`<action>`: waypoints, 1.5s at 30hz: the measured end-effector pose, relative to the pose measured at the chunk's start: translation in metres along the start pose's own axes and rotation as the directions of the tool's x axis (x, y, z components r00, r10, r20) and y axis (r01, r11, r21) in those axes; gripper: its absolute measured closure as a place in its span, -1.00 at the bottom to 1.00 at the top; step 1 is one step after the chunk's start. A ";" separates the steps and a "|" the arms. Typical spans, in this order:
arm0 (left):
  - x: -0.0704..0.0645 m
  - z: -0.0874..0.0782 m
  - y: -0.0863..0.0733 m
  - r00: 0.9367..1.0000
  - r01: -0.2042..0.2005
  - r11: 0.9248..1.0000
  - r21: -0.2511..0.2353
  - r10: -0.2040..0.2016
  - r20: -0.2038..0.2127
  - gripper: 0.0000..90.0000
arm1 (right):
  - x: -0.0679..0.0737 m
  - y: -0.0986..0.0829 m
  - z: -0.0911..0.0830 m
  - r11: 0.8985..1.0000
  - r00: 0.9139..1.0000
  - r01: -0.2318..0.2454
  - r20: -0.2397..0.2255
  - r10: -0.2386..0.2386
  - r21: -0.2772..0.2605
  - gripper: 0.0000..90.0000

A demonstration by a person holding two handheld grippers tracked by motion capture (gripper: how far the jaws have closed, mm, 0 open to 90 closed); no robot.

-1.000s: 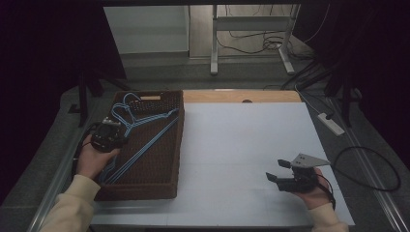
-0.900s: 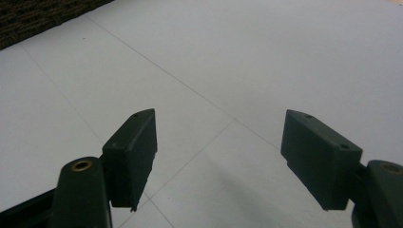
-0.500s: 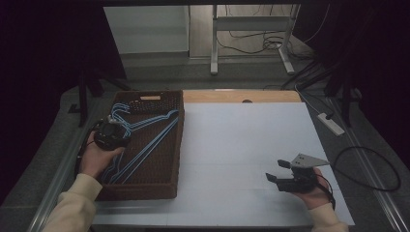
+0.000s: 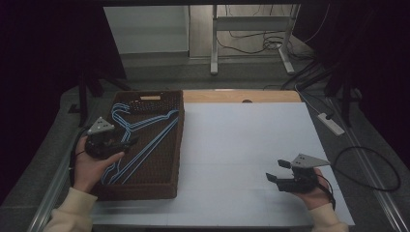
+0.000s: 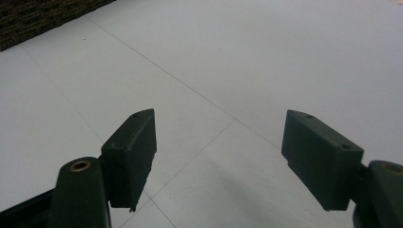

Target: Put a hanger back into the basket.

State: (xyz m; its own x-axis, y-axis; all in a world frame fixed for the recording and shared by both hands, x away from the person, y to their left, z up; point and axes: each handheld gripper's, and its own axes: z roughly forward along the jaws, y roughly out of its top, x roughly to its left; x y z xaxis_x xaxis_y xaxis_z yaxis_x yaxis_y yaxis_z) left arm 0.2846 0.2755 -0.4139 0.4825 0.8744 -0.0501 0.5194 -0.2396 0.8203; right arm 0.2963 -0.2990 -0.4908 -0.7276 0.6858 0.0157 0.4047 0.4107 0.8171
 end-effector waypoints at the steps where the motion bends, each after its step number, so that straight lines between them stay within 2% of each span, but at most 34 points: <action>1: -0.004 -0.003 -0.002 1.000 -0.003 1.000 -0.015 0.003 0.018 -0.12 | 0.000 0.000 0.000 1.000 1.000 0.001 0.001 -0.001 0.001 -0.38; 4: -0.015 -0.010 -0.008 0.998 0.000 0.999 -0.051 0.004 0.067 -0.13 | 0.001 0.000 -0.001 1.000 1.000 -0.005 -0.001 0.005 -0.005 -0.38; 5: -0.019 -0.012 -0.010 0.995 0.009 0.998 -0.068 -0.002 0.098 -0.14 | 0.001 0.000 -0.001 1.000 1.000 -0.005 -0.001 0.005 -0.006 -0.38; 7: -0.026 -0.014 -0.015 0.991 0.018 0.995 -0.096 -0.005 0.132 -0.18 | 0.001 0.001 -0.002 1.000 1.000 -0.007 -0.002 0.007 -0.009 -0.39; 8: -0.026 -0.014 -0.015 0.991 0.018 0.995 -0.096 -0.005 0.132 -0.20 | 0.001 0.001 -0.002 1.000 1.000 -0.008 -0.002 0.008 -0.011 -0.39; 10: -0.034 -0.013 -0.019 0.987 0.014 0.995 -0.101 0.002 0.161 -0.24 | 0.001 0.001 -0.002 1.000 1.000 -0.009 -0.002 0.009 -0.011 -0.39; 12: -0.042 -0.011 -0.022 0.985 0.009 0.995 -0.103 0.009 0.172 -0.27 | 0.001 0.001 -0.003 1.000 1.000 -0.011 -0.004 0.011 -0.012 -0.39; 17: -0.053 -0.006 -0.030 0.982 0.012 0.993 -0.119 0.011 0.190 -0.29 | 0.003 0.001 -0.005 1.000 1.000 -0.015 -0.010 0.014 -0.023 -0.39; 20: -0.062 -0.003 -0.035 0.980 -0.012 0.994 -0.113 0.034 0.194 -0.30 | 0.004 0.001 -0.006 0.999 1.000 -0.018 -0.011 0.018 -0.029 -0.40; 26: -0.071 -0.001 -0.044 0.980 -0.023 0.993 -0.115 0.046 0.194 -0.30 | 0.006 -0.001 -0.008 0.998 0.999 -0.036 -0.019 0.035 -0.042 -0.40; 28: -0.072 0.003 -0.046 0.981 -0.029 0.994 -0.104 0.048 0.188 -0.31 | 0.007 -0.002 -0.009 0.998 0.999 -0.044 -0.023 0.043 -0.047 -0.40; 34: -0.072 0.012 -0.050 0.977 -0.016 0.997 -0.077 0.032 0.210 -0.32 | 0.010 -0.004 -0.010 0.998 0.999 -0.043 -0.015 0.043 -0.053 -0.41; 39: -0.072 0.013 -0.051 0.977 -0.012 0.997 -0.076 0.028 0.213 -0.32 | 0.011 -0.004 -0.012 0.996 0.999 -0.035 0.001 0.035 -0.077 -0.40; 45: -0.072 0.012 -0.051 0.976 -0.010 0.997 -0.074 0.026 0.216 -0.32 | 0.010 -0.003 -0.012 0.996 0.999 -0.038 -0.006 0.038 -0.084 -0.40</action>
State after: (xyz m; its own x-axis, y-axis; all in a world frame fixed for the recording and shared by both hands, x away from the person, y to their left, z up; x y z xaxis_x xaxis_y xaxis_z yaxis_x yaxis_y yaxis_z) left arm 0.2320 0.2201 -0.4593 0.6367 0.7562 -0.1510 0.4608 -0.2162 0.8608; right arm 0.2807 -0.3008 -0.4864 -0.7150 0.6973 0.0502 0.3843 0.3321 0.8614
